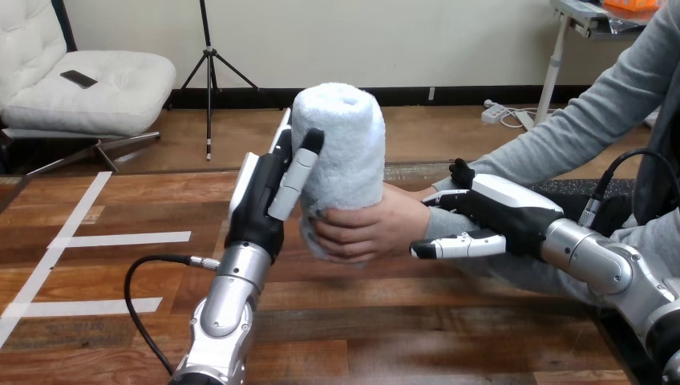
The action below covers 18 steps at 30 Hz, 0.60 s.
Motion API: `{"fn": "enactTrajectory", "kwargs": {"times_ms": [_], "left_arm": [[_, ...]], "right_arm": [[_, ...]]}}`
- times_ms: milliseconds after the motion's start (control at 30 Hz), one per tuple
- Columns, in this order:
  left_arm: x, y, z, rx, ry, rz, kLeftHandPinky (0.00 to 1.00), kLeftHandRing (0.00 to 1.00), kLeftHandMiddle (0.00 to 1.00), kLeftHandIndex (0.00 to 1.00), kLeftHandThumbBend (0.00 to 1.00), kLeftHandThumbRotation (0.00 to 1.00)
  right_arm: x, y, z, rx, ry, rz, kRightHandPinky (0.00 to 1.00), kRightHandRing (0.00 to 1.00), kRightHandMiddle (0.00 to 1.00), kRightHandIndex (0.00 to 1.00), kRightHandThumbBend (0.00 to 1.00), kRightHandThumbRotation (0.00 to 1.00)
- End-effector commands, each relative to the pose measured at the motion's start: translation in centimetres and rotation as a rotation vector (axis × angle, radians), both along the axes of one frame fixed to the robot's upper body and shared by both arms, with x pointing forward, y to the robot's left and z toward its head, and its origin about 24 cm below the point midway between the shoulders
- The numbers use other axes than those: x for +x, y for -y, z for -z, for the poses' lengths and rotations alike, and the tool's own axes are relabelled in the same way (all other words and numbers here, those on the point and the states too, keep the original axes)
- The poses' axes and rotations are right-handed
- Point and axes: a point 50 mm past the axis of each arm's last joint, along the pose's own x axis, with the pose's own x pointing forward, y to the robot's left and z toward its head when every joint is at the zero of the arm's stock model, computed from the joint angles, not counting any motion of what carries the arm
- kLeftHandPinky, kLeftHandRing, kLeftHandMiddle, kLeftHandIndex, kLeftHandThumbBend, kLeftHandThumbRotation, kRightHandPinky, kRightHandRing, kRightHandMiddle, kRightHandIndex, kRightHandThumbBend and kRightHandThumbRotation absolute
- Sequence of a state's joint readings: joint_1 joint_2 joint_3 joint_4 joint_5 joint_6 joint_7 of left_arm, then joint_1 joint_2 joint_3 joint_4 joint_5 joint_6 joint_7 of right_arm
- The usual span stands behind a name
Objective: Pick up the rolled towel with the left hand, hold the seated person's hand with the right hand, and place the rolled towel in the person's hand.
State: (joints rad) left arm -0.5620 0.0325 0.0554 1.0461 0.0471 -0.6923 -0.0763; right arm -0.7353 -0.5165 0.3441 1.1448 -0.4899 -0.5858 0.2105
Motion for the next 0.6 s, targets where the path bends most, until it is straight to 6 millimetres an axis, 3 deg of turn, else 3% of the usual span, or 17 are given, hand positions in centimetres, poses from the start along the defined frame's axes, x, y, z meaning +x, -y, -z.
{"fn": "enactTrajectory", "kwargs": {"times_ms": [0, 567], "left_arm": [[0.51, -0.53, -2.01, 0.004, 0.101, 0.001, 1.0, 1.0, 1.0, 1.0, 1.0, 0.99], [-0.24, -1.26, -2.36, -0.01, 0.148, -0.017, 1.0, 1.0, 1.0, 0.98, 1.0, 0.99]], "right_arm": [[1.75, -0.46, -3.78, 0.037, 0.124, -0.006, 0.7, 0.83, 0.86, 0.88, 1.0, 0.89], [1.48, -0.26, -3.11, 0.115, 0.107, 0.029, 0.79, 0.88, 0.91, 0.92, 1.0, 0.93]]}}
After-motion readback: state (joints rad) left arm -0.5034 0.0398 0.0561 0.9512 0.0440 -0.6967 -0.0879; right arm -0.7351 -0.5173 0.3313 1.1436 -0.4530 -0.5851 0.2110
